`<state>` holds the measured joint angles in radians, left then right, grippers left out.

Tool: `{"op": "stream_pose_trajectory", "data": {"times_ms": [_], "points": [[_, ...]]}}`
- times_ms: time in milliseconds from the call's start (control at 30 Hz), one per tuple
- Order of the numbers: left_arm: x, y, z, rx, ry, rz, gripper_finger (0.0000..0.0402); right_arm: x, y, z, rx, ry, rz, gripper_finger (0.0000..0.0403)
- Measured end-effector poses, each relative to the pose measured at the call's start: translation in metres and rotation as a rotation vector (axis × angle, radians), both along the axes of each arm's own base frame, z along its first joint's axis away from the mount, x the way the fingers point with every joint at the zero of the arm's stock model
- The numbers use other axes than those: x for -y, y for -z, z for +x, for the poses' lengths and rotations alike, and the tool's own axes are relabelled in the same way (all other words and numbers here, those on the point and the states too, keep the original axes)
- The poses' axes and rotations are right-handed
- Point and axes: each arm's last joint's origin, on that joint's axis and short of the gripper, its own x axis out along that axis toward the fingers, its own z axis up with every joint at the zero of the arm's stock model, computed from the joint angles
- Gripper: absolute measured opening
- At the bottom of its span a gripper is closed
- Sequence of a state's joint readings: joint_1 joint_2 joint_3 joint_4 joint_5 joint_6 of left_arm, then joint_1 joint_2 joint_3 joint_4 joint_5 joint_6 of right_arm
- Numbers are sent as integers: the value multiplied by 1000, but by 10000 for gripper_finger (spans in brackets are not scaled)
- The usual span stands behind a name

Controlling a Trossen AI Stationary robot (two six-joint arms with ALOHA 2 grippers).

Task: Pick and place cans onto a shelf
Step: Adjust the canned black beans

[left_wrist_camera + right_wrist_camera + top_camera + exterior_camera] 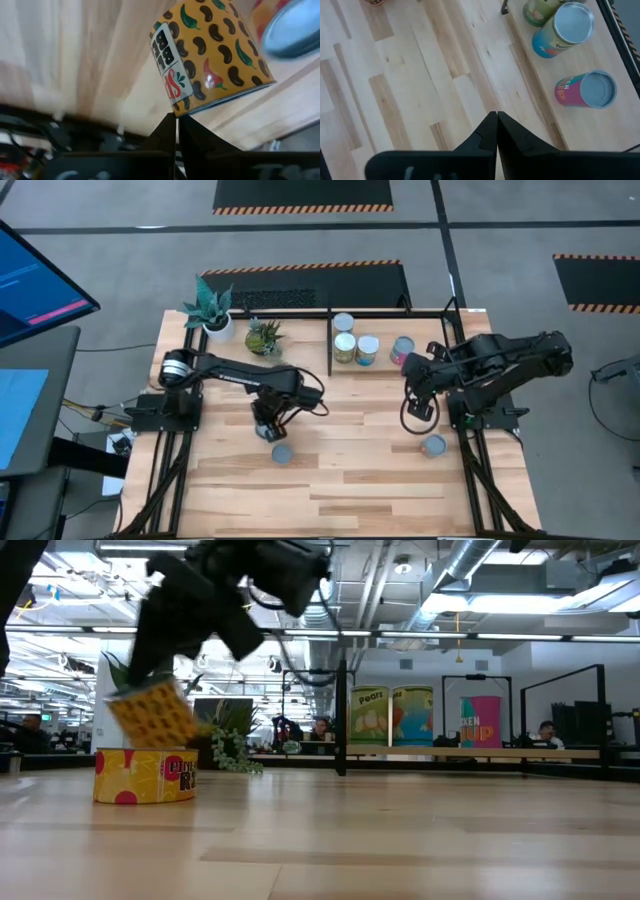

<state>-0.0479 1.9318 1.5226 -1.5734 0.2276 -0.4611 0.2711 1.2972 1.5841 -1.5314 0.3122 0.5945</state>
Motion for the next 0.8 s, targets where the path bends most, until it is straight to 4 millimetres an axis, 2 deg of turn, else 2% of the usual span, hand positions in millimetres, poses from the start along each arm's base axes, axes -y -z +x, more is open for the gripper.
{"op": "stream_pose_trajectory", "data": {"times_ms": [233,500,800], "points": [[2,21,-18,-119,-60,-66,0,-4,-1,1,20,-17,6,33],[2,22,-16,-97,-33,-81,2,-4,-1,1,21,-17,6,33],[2,26,-13,-79,-50,-90,29,-4,-1,1,22,-17,7,33]]}}
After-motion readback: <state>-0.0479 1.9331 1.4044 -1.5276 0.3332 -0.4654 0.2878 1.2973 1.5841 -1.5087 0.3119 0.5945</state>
